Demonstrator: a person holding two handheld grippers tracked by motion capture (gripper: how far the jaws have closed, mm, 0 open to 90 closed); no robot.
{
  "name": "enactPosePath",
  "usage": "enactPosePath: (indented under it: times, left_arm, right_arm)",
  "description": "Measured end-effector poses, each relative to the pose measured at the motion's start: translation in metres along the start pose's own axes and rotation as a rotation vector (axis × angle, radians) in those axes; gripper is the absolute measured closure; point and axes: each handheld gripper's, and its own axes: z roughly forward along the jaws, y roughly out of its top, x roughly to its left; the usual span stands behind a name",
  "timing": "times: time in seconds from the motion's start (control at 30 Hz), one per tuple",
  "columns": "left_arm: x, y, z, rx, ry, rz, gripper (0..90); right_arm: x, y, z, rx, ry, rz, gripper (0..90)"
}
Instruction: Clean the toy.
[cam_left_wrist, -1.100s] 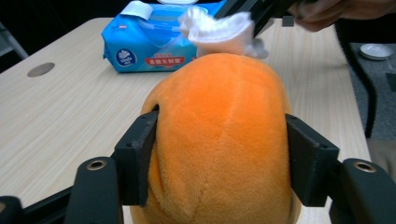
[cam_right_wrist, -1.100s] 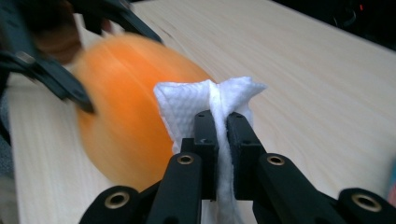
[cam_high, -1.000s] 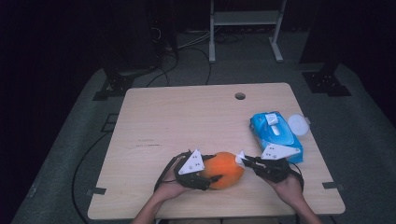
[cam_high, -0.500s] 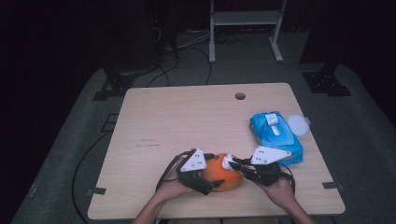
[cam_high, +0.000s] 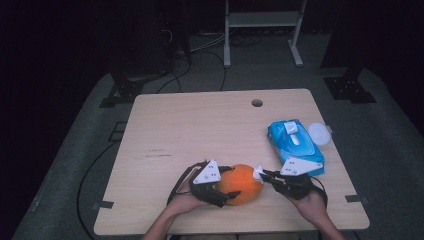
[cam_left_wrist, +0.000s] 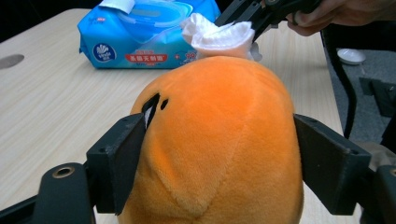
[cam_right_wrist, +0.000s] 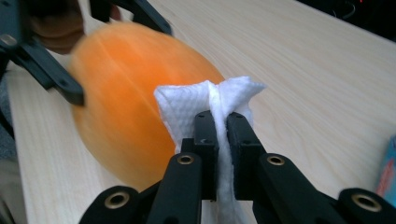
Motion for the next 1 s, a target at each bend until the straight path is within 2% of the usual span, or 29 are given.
enactPosePath:
  times: [0.23, 0.3, 0.4, 0.47, 0.67, 0.77, 0.83, 0.97, 1.0]
  left_arm:
    - [-0.006, 0.002, 0.003, 0.000, 0.002, 0.034, 21.9]
    - [-0.003, 0.001, 0.002, 0.005, 0.005, 0.021, 17.9]
    - [0.003, -0.001, 0.000, 0.017, -0.007, -0.044, 9.9]
    - [0.004, -0.002, 0.001, 0.025, -0.023, -0.061, 9.2]
    - [0.002, -0.003, -0.002, 0.020, -0.014, -0.026, 21.4]
    - [-0.001, -0.001, 0.000, 0.019, -0.009, 0.000, 23.3]
    - [-0.004, 0.001, 0.003, 0.018, -0.005, 0.027, 24.0]
    - [-0.005, 0.003, 0.006, 0.015, 0.002, 0.025, 22.7]
    - [-0.004, 0.002, 0.005, 0.014, 0.004, 0.011, 20.3]
  right_arm:
    - [0.024, 0.027, 0.005, -0.068, 0.067, -0.067, 82.9]
    - [0.027, 0.029, 0.009, -0.066, 0.065, -0.084, 82.8]
    - [0.024, 0.028, 0.012, -0.072, 0.078, -0.069, 82.8]
    - [0.024, 0.027, 0.012, -0.069, 0.076, -0.069, 82.9]
    - [0.016, 0.017, 0.004, -0.043, 0.039, -0.061, 82.8]
    - [0.008, 0.007, -0.002, -0.026, 0.022, -0.025, 82.8]
    - [0.010, 0.006, -0.003, -0.026, 0.017, -0.028, 82.8]
    - [0.019, 0.015, -0.001, -0.052, 0.056, -0.057, 82.8]
    - [0.021, 0.018, 0.001, -0.057, 0.062, -0.063, 82.8]
